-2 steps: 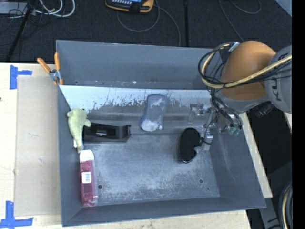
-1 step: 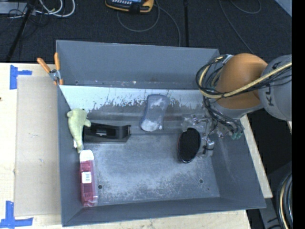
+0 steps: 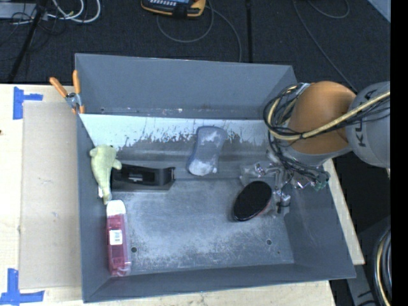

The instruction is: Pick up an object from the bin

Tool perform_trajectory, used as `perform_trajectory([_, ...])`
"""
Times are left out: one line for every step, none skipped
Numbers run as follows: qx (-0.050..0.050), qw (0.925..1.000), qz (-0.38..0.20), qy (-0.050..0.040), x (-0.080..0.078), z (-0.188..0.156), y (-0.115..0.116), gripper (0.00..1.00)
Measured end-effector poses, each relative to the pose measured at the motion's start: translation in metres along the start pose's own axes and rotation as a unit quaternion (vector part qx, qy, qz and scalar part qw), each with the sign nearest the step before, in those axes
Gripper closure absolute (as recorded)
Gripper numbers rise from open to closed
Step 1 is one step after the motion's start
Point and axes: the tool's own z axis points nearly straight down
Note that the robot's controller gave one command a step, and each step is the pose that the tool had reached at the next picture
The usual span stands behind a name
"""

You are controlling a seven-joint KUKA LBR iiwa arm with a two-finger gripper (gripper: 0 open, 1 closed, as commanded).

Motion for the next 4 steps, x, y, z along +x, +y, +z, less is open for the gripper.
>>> perform_trajectory([0.003,0.9867,-0.163,-0.0026,-0.007,-0.026,-0.012,0.00])
perform_trajectory([0.000,0.9795,-0.202,-0.0011,-0.013,0.023,0.005,0.00])
perform_trajectory([0.000,0.9323,-0.362,-0.0054,0.001,0.028,-0.043,1.00])
perform_trajectory([0.000,0.9324,-0.361,-0.0055,0.001,0.028,-0.043,1.00])
